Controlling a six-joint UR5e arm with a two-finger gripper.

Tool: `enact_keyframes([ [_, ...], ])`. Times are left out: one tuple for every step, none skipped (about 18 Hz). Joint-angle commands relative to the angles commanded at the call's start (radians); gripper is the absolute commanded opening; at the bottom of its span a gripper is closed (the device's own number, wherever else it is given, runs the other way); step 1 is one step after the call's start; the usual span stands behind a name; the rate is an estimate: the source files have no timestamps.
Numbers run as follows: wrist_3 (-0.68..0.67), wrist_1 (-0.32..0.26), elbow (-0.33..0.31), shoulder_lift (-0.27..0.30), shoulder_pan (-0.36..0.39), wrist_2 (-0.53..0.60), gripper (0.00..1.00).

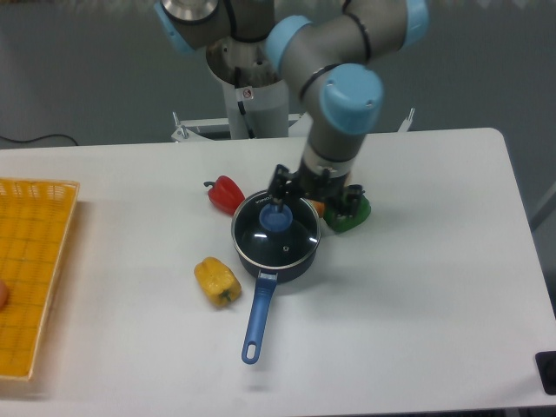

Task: Open the lid
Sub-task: 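Move the gripper over the saucepan and lower it to the lid knob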

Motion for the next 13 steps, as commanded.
enact_keyframes([
  [-0.003,0.014,-0.005,-0.003,-0.017,0.026,1.0],
  [-0.015,0.043,-0.018,-0.002,-0.02,0.028,1.0],
  [-0.034,0.081,-0.026,0.0,-0.02,0.031,1.0],
  [-0.044,0.113,-0.04,0.001,-0.022,0.033,1.0],
  [-0.046,0.126,-0.046,0.002,-0.023,0.033,1.0],
  [-0.048,0.132,-0.055,0.002,-0.023,0.033,1.0],
  [-0.049,0.135,-0.064,0.002,-0.023,0.031,1.0],
  [-0.048,0.135,-0.074,0.002,-0.023,0.03,1.0],
  [-0.048,0.141,-0.081,0.002,-0.023,0.028,1.0],
  [-0.049,0.147,-0.087,-0.002,-0.023,0.025,1.0],
  [-0.054,0.149,-0.089,-0.003,-0.022,0.015,1.0],
  [-0.064,0.147,-0.092,-0.006,-0.02,-0.004,1.0],
  [-0.074,0.146,-0.094,-0.006,-0.016,-0.024,1.0],
])
